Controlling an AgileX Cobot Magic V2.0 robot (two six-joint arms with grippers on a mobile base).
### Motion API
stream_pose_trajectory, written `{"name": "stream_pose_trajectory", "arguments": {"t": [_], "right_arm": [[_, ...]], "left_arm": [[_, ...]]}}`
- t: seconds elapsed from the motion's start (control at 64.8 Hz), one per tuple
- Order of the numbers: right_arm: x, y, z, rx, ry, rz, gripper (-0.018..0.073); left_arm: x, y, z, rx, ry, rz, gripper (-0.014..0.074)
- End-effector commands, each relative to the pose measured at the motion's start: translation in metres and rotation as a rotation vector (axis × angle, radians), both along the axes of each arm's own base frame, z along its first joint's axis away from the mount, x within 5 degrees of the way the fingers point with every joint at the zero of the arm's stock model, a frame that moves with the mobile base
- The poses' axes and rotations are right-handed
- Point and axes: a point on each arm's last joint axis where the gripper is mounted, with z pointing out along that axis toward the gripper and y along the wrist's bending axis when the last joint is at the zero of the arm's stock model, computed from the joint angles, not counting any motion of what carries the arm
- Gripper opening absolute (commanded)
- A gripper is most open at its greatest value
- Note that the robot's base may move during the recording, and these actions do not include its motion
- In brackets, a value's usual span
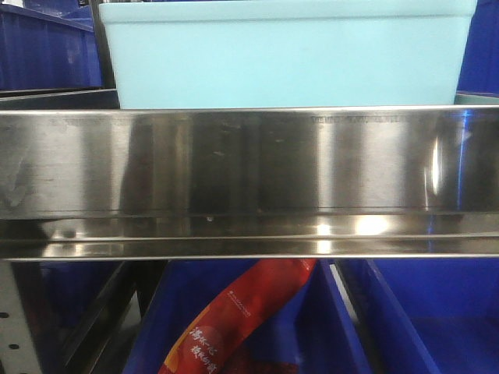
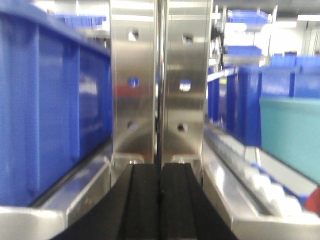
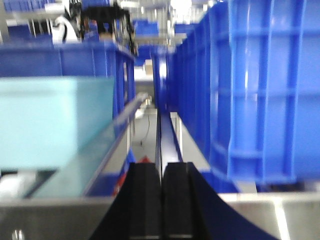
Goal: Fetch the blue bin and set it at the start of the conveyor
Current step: 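Reach both grippers toward the turquoise bin on the upper shelf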
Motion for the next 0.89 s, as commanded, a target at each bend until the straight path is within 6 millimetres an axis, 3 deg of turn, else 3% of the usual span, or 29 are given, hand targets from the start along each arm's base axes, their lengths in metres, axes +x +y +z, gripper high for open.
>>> {"name": "stream_pose_trajectory", "arguments": {"t": [0.0, 0.123, 0.247, 0.386, 0.524, 0.71, 0.879], "right_arm": [[-0.002, 0.0, 0.01, 0.0, -0.07, -0.001, -0.0162], [-0.013, 0.003, 0.05, 0.0, -0.051, 0.015, -0.0162], [-0.025, 0.005, 0.086, -0.001, -0.028, 0.027, -0.0091], [-0.023, 0.005, 0.111, 0.0, 0.001, 0.031, 0.023], [-0.01, 0.003, 0.112, -0.003, 0.053, 0.026, 0.0579], [-0.002, 0.001, 0.124, -0.053, 0.042, 0.004, 0.057], [0.015, 0.0, 0.14, -0.041, 0.148, 0.016, 0.057]], "left_arm": [[-0.002, 0.0, 0.009, 0.001, -0.049, 0.003, -0.0111], [-0.01, -0.001, 0.039, 0.0, -0.024, 0.001, -0.0084], [-0.024, -0.001, 0.076, 0.002, -0.015, -0.001, 0.0109], [-0.026, -0.002, 0.106, -0.009, 0.003, -0.009, 0.0363], [-0.019, -0.004, 0.12, -0.038, -0.002, -0.061, 0.0444], [0.002, -0.008, 0.142, 0.033, 0.197, -0.136, 0.0444], [0.03, -0.022, 0.178, 0.12, 0.297, -0.267, 0.0444]]}}
